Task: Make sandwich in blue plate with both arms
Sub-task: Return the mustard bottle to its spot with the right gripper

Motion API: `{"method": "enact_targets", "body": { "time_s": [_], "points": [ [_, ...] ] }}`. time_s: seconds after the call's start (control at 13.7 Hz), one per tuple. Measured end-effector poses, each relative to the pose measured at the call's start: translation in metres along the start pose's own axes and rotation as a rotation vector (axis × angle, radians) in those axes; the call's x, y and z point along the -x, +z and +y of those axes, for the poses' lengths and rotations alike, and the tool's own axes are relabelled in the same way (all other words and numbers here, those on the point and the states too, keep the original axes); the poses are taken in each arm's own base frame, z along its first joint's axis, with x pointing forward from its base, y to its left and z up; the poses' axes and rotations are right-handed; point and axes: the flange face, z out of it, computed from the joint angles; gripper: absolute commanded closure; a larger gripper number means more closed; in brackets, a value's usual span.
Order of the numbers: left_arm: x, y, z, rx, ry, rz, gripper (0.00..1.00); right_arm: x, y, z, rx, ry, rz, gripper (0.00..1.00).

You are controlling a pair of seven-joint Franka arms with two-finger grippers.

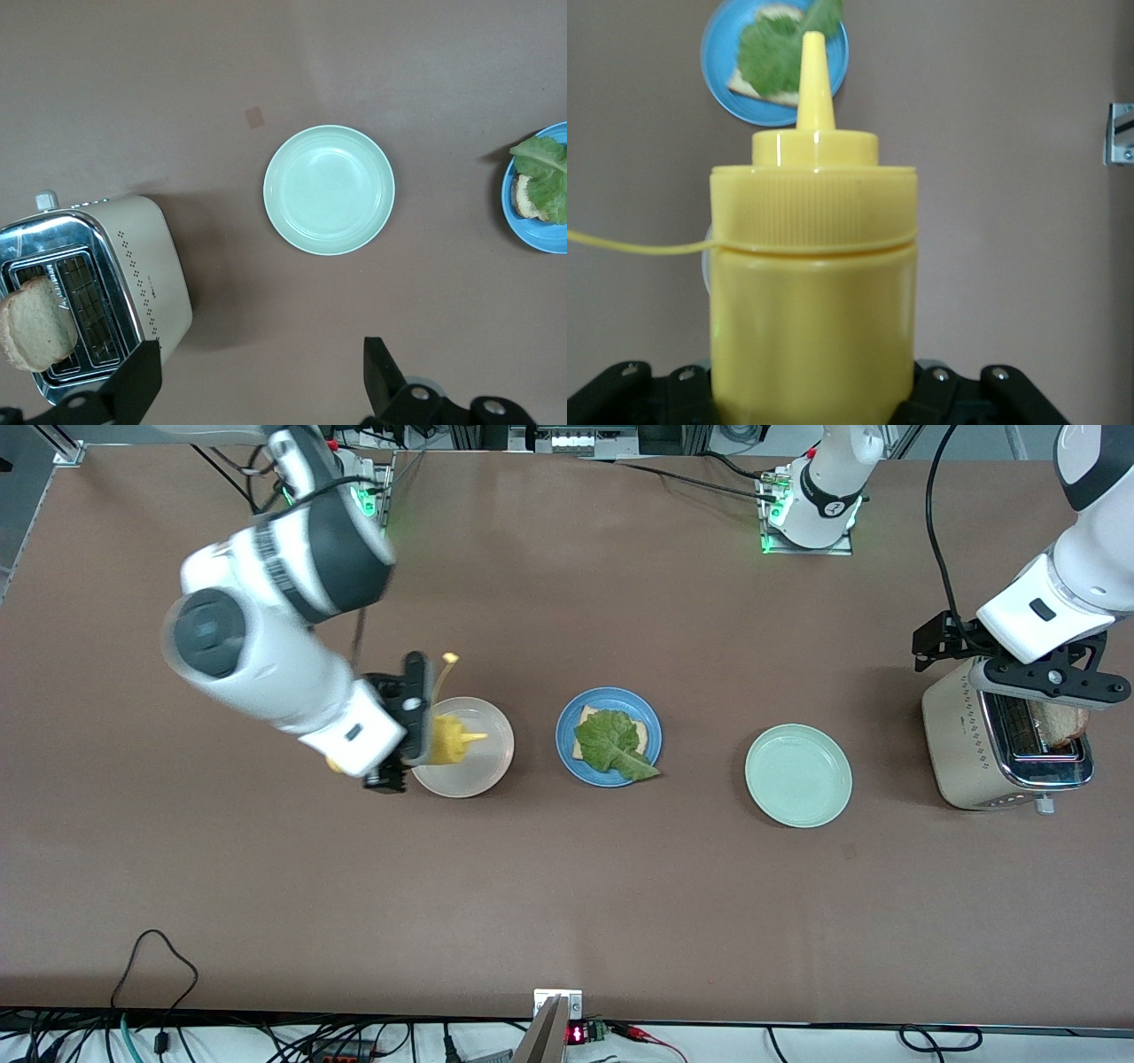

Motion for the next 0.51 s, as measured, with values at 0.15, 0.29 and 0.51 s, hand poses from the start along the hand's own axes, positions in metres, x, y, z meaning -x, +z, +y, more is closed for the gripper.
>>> {"method": "enact_targets", "body": {
  "time_s": [0.15, 0.29, 0.51],
  "points": [
    [0.000, 0.000, 0.000, 0.000, -0.001, 0.000, 0.00, 0.063, -0.011, 0.014, -0.042, 0.009, 0.123, 0.63],
    [0.000, 0.000, -0.001, 0.000, -0.001, 0.000, 0.00, 0.137, -0.018, 0.023, -0.072, 0.031, 0.257, 0.63],
    [0.000, 0.000, -0.001, 0.000, -0.002, 0.000, 0.00, 0.245, 0.004, 0.017, -0.104, 0.040, 0.501, 0.61]
  ]
}}
